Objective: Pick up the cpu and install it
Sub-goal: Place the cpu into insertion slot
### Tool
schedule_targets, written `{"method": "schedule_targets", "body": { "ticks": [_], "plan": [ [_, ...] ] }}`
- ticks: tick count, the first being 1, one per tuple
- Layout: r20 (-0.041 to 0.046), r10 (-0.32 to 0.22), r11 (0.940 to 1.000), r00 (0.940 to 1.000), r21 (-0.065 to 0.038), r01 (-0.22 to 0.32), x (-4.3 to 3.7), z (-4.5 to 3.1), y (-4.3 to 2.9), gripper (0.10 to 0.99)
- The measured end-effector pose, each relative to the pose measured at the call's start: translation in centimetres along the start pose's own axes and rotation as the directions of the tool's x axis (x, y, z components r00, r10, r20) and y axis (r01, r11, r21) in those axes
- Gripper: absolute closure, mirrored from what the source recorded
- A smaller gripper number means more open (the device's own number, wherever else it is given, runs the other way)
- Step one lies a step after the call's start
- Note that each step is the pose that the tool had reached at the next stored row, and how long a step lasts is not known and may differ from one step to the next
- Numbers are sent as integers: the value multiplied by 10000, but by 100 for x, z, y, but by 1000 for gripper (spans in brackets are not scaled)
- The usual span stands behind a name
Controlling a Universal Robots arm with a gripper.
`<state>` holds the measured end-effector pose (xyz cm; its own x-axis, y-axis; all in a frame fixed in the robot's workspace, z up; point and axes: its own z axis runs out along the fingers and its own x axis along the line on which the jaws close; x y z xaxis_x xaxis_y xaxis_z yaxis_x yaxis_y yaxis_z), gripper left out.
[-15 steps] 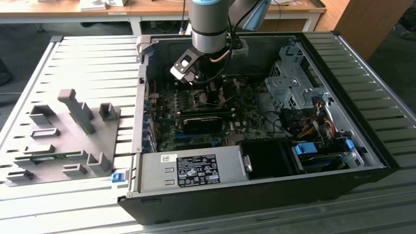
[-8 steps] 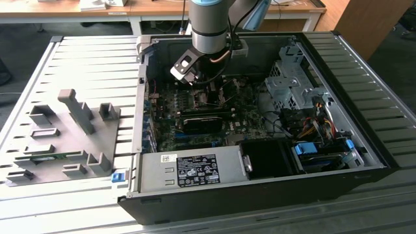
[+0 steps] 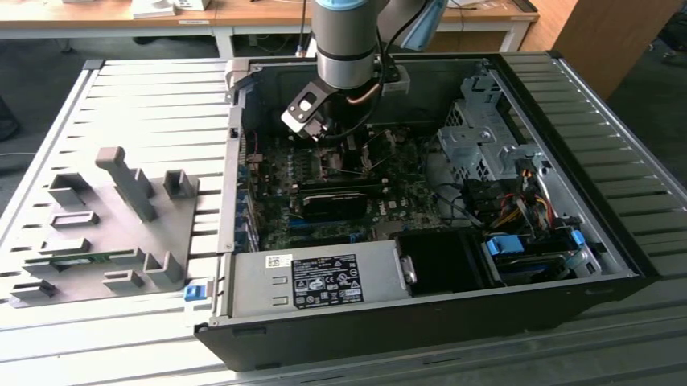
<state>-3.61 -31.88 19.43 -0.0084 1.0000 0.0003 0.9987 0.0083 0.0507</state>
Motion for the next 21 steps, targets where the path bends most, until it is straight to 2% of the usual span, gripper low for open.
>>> {"method": "schedule_targets", "body": {
  "ticks": [1,8,11,12,21],
  "plan": [
    [2,-1,10000,10000,1,1,-1,-1,0,486],
    [6,-1,10000,10000,3,1,-3,-6,0,486],
    [10,-1,10000,10000,8,1,-4,-8,1,502],
    [9,0,10000,10000,8,0,-4,-8,1,557],
    [4,181,9998,9998,7,-181,-3,-7,-10,557]
  ]
}}
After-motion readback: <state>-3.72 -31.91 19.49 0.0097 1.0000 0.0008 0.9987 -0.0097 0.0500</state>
